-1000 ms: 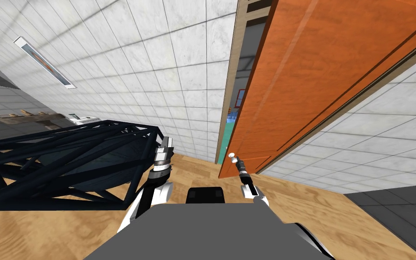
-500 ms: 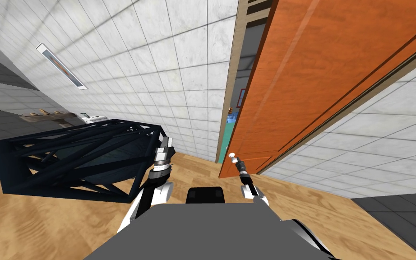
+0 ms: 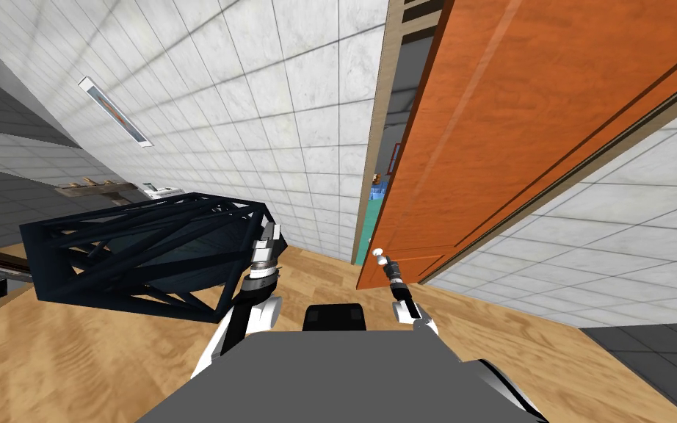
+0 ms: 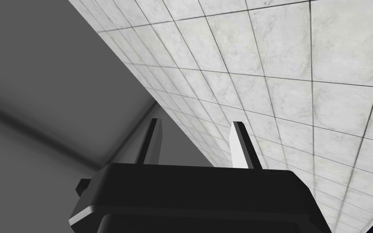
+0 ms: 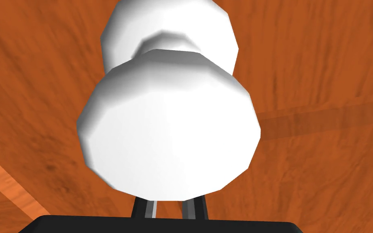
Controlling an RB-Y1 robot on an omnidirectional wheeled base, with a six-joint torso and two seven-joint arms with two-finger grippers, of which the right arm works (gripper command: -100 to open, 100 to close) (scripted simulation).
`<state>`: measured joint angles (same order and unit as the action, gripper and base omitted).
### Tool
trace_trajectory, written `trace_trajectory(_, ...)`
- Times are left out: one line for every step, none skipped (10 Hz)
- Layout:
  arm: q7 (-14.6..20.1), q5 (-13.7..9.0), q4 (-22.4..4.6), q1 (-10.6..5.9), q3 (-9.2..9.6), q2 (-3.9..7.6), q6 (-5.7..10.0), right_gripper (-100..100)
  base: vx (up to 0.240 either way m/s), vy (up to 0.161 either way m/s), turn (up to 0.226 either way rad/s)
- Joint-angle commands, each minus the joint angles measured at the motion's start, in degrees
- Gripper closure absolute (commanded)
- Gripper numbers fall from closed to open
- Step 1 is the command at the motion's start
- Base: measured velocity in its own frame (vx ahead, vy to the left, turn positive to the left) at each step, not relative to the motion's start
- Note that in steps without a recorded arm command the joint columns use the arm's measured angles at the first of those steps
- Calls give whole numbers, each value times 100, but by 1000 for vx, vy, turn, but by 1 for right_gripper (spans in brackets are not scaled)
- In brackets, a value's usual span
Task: Pull the door open
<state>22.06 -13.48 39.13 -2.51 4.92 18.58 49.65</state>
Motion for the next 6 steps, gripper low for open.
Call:
trace_trajectory(286,-53,69,-30,192,-115,77,100,-77,-39,135)
trace_trajectory(369,-53,69,-30,192,-115,77,100,-60,-32,54)
trace_trajectory(540,-171,-28,3,126,18,-8,-100,-40,-46,30)
trace_trajectory(663,-213,-14,8,150,16,-13,-100,-41,-43,17)
trace_trajectory(831,-269,5,15,184,15,-18,-100,-53,-37,15)
trace_trajectory(1005,-328,25,22,219,13,-24,-100,-75,-34,25)
